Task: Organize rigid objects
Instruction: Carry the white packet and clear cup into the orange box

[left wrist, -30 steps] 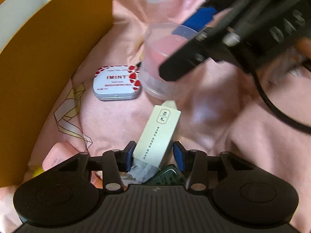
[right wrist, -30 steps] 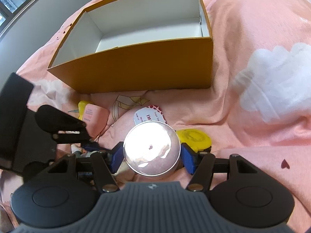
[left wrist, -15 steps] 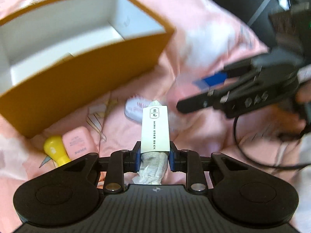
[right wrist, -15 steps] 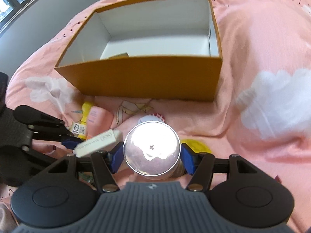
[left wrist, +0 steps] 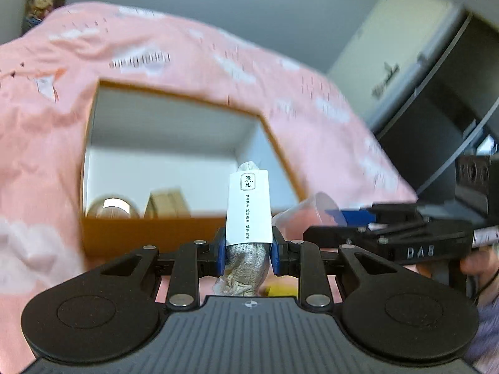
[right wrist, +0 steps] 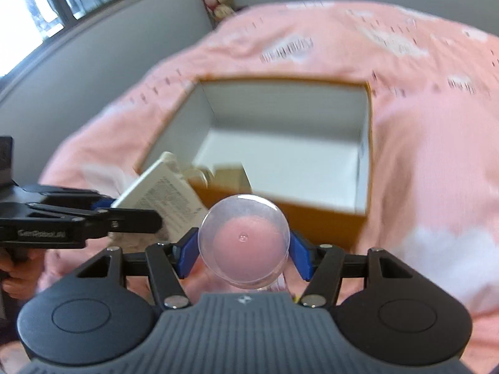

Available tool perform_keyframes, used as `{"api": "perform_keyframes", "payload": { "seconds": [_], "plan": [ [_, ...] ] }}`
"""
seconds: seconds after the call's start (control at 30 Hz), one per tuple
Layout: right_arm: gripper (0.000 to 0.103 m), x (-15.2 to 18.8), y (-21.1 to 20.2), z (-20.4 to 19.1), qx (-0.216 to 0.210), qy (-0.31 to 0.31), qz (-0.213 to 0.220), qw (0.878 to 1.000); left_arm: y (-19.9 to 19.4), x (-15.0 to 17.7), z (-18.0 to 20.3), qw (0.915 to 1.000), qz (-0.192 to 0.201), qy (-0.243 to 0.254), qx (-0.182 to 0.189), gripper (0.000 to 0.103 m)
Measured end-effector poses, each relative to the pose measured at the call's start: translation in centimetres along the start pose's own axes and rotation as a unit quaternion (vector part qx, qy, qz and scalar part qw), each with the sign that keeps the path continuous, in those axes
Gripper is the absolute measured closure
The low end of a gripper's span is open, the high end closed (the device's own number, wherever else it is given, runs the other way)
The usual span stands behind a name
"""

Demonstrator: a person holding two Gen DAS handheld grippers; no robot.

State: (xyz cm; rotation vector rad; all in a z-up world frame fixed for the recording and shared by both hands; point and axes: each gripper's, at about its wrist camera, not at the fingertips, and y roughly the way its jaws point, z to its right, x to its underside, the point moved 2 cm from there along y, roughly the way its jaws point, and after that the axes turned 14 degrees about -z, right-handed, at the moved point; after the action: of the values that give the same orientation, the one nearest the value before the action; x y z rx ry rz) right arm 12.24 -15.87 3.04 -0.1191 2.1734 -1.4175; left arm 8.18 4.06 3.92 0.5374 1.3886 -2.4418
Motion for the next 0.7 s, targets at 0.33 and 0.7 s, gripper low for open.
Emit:
{"api": "perform_keyframes", "payload": {
  "seconds": [0.33, 0.7],
  "plan": [
    [0.042, -6.9, 0.8, 1.1, 0.048, -0.018, 0.030, 0.998, 5.4, -5.4, -1.8, 0.9928, 0.047, -0.106, 0.031, 0.073],
    [0.042, -9.0, 8.0, 3.9, 0.081, -0.071, -0.064, 0.992, 12.3, -6.0, -5.6, 0.9852, -0.023, -0.170, 0.003, 0.073]
  ]
}}
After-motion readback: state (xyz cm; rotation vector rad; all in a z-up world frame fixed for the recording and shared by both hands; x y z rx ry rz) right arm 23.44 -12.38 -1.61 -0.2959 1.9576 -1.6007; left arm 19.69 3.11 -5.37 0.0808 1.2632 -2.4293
